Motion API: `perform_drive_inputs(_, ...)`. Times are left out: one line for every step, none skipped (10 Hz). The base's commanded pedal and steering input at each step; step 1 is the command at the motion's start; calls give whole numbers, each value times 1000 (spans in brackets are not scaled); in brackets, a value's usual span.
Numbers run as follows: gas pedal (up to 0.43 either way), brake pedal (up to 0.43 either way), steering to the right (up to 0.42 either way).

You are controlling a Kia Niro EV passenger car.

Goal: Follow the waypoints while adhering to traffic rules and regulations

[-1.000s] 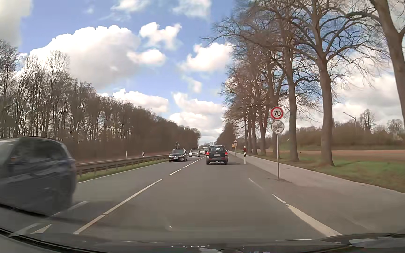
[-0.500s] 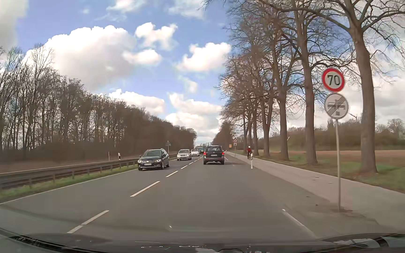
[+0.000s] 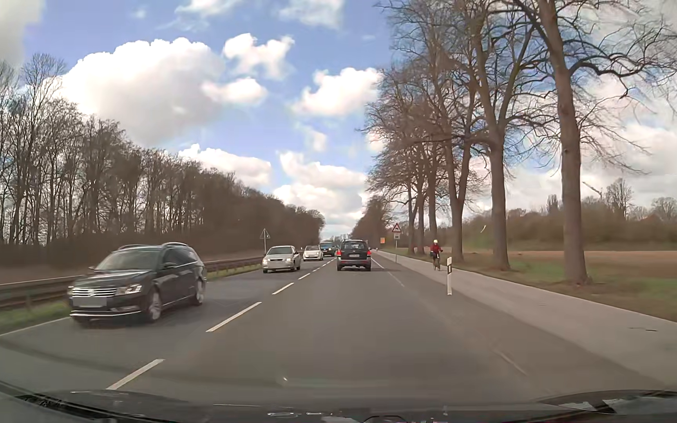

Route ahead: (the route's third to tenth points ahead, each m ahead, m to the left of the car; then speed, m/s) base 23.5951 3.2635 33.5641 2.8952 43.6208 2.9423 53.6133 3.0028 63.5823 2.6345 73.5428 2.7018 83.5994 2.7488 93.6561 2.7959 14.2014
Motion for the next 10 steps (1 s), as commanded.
perform_drive_inputs(260, 0, 5)
perform_drive_inputs(260, 0, 4)
perform_drive_inputs(260, 0, 4)
perform_drive_inputs(260, 0, 3)
perform_drive_inputs(260, 0, 3)
perform_drive_inputs(260, 0, 1)
perform_drive_inputs(260, 0, -1)
perform_drive_inputs(260, 0, -1)
perform_drive_inputs(260, 0, -1)
perform_drive_inputs(260, 0, -1)
